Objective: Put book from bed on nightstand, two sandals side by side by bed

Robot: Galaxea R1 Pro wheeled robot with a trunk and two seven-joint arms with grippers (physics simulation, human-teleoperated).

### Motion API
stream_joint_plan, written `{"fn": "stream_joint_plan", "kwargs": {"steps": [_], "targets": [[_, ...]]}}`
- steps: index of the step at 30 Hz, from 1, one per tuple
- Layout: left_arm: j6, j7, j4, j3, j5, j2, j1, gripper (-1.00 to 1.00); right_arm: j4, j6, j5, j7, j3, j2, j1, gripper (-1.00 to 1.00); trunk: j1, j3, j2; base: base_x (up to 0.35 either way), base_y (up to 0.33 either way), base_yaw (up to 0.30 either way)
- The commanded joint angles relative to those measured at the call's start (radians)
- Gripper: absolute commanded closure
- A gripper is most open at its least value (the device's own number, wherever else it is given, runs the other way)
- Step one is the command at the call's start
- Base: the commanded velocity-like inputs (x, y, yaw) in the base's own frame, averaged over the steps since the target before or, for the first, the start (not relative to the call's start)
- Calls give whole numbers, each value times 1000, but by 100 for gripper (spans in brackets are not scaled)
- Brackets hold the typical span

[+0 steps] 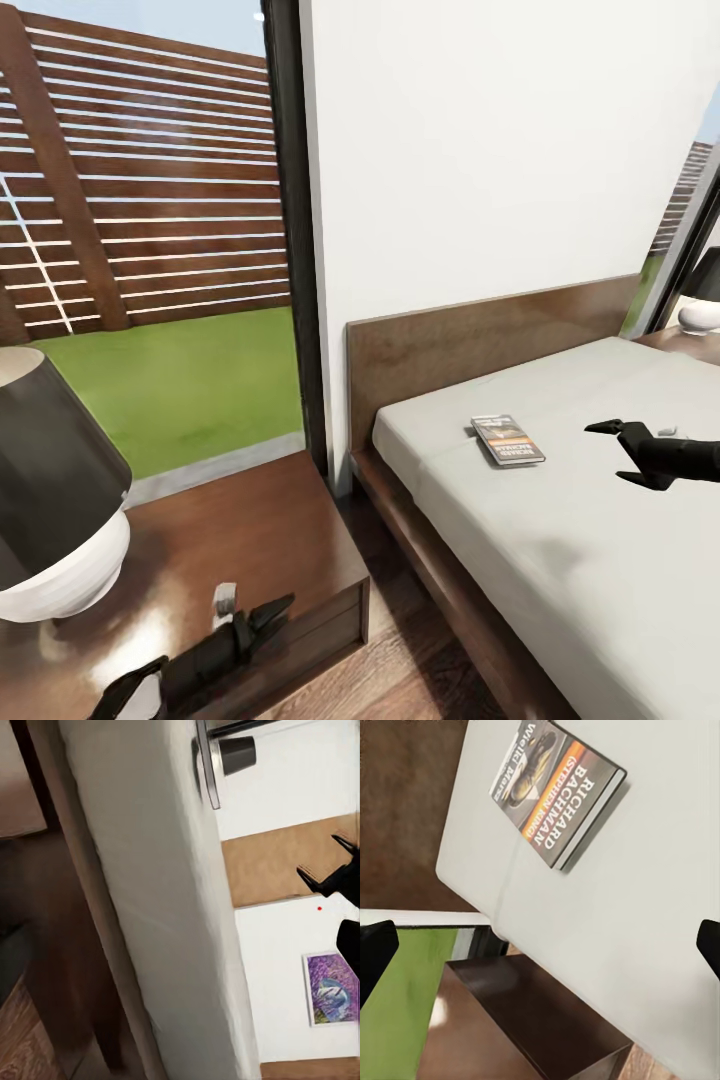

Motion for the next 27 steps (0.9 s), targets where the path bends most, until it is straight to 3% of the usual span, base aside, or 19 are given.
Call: {"fn": "stream_joint_plan", "kwargs": {"steps": [1,5,11,15,20,27], "targets": [[24,15,-30,0,10,-1,-1,-100,-1,2,-8,-10,-1,-1,-1,-100,0,-1,0,0,0,0],[83,58,-117,15,24,-6,-1,-100,0,2,-7,-10,-1,-4,-2,-100,0,-1,0,0,0,0],[131,91,-181,69,89,-3,-1,-100,1,2,0,-12,-1,-6,-10,-100,0,-1,0,0,0,0],[141,135,-187,91,114,0,-2,-100,1,1,4,-16,-1,-7,-24,-100,0,-1,0,0,0,0],[145,235,-156,124,139,1,-4,-100,20,0,4,-20,-1,-7,-51,-100,0,-1,0,0,0,0],[148,277,-144,165,183,2,-5,-100,38,1,5,-21,-1,1,-78,-100,0,-1,0,0,0,0]]}}
